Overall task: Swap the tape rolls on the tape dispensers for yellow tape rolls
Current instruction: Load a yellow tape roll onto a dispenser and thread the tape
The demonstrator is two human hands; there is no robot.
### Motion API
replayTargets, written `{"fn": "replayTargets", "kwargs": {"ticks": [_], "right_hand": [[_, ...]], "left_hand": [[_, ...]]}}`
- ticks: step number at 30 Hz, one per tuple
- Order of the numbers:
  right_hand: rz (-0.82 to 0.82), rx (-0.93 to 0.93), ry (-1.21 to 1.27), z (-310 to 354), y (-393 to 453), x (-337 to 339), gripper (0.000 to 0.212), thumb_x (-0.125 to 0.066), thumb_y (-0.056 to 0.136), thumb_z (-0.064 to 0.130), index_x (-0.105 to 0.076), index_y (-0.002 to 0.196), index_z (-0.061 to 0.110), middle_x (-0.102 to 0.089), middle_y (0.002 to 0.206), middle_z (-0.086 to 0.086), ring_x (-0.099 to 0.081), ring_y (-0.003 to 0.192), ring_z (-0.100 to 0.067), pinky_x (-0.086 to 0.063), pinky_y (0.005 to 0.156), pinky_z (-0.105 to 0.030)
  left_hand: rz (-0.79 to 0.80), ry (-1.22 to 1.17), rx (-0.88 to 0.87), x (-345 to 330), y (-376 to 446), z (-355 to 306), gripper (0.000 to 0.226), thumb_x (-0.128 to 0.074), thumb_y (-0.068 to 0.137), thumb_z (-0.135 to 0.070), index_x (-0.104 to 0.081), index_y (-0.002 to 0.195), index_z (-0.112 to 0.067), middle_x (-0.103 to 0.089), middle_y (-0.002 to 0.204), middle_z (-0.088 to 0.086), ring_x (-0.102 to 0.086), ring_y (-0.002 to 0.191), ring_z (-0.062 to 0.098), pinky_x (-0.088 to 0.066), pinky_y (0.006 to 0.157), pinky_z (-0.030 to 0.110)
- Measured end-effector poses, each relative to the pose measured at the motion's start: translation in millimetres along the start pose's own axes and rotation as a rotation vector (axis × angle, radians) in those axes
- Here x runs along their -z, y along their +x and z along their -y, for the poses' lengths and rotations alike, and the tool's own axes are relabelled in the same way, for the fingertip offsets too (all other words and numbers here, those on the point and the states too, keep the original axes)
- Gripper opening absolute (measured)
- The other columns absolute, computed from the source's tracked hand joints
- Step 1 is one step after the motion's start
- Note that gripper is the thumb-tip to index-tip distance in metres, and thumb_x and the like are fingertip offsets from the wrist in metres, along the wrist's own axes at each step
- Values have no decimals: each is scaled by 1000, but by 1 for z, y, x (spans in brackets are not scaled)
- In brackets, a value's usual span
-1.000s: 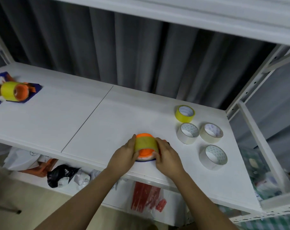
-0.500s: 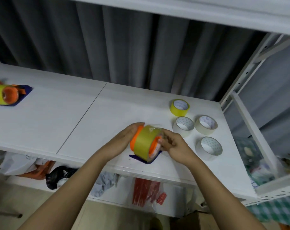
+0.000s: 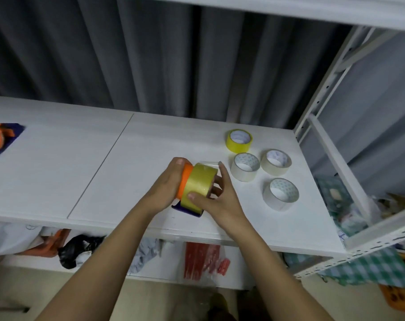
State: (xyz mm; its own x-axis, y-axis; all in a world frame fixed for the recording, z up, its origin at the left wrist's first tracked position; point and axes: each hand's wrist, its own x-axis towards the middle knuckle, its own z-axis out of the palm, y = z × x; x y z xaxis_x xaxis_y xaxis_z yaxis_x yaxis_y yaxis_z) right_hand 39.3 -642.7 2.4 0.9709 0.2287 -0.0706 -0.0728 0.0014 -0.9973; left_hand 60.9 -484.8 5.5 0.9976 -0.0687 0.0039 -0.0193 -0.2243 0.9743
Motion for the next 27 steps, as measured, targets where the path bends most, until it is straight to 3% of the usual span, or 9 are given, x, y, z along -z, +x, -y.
{"fn": "replayTargets", "kwargs": {"ticks": [2, 4, 7, 8, 10, 13, 18, 22, 27], "right_hand": [[-59, 58, 11, 2, -9, 12, 112, -84, 62, 16, -15, 149, 32, -47, 135, -1, -60, 101, 2, -56, 81, -25], [-128, 117, -43, 7, -16, 35, 114, -84, 59, 20, -17, 149, 27, -49, 133, 0, -59, 100, 6, -54, 78, -20], [-53, 122, -435, 16, -11, 62, 128, -88, 59, 22, 1, 150, 33, -31, 139, 20, -37, 117, 16, -39, 98, -18], [-13, 108, -612, 19, -7, 64, 132, -88, 58, 27, 9, 148, 38, -27, 136, 21, -31, 119, 14, -33, 98, -19], [66, 113, -893, 22, 4, 60, 136, -86, 55, 35, 21, 138, 53, -22, 135, 12, -29, 122, -7, -31, 92, -24], [124, 139, -1121, 25, 17, 53, 139, -85, 52, 37, 25, 135, 55, -14, 141, 0, -36, 120, -31, -41, 83, -34], [152, 244, -1342, 34, 26, 52, 142, -84, 52, 37, 29, 136, 49, -9, 147, -4, -43, 116, -40, -39, 94, -41], [203, 223, -1464, 40, 33, 44, 146, -85, 52, 36, 35, 133, 48, -1, 151, -6, -50, 109, -42, -44, 87, -40], [213, 196, -1196, 44, 37, 34, 149, -88, 51, 34, 39, 127, 55, 20, 155, -4, -49, 120, -39, -53, 81, -40]], "left_hand": [[-102, -90, 43, 16, 7, 4, 46, -21, 94, -61, -55, 98, -30, -64, 91, 0, -65, 71, 5, -51, 57, 19], [-240, -90, 102, 44, 12, 8, 46, -22, 97, -57, -52, 103, -23, -63, 99, 8, -65, 76, 11, -51, 58, 23], [-199, 73, 97, 63, 14, 4, 36, -21, 95, -61, -47, 98, -36, -57, 101, 0, -58, 84, 11, -48, 62, 27], [-175, 97, 88, 59, 14, -1, 31, -22, 95, -60, -45, 96, -40, -55, 99, -5, -57, 83, 9, -47, 61, 25], [-152, 161, 16, 43, 13, -12, 29, -21, 94, -62, -43, 95, -43, -53, 96, -12, -57, 80, 7, -47, 60, 22], [-152, 212, -72, 26, 11, -16, 27, -21, 94, -60, -41, 100, -43, -52, 99, -14, -57, 86, 12, -50, 66, 29], [-192, 320, -132, 21, 12, -26, 32, -25, 93, -56, -40, 112, -36, -49, 111, -13, -55, 93, 13, -42, 65, 23], [-231, 396, -136, 14, 11, -37, 46, -26, 90, -58, -38, 123, -30, -46, 127, -6, -51, 104, 17, -43, 75, 29], [-285, 542, -207, -8, 9, -41, 41, -34, 95, -49, -43, 123, -21, -51, 122, 3, -49, 101, 18, -45, 89, 39]]}}
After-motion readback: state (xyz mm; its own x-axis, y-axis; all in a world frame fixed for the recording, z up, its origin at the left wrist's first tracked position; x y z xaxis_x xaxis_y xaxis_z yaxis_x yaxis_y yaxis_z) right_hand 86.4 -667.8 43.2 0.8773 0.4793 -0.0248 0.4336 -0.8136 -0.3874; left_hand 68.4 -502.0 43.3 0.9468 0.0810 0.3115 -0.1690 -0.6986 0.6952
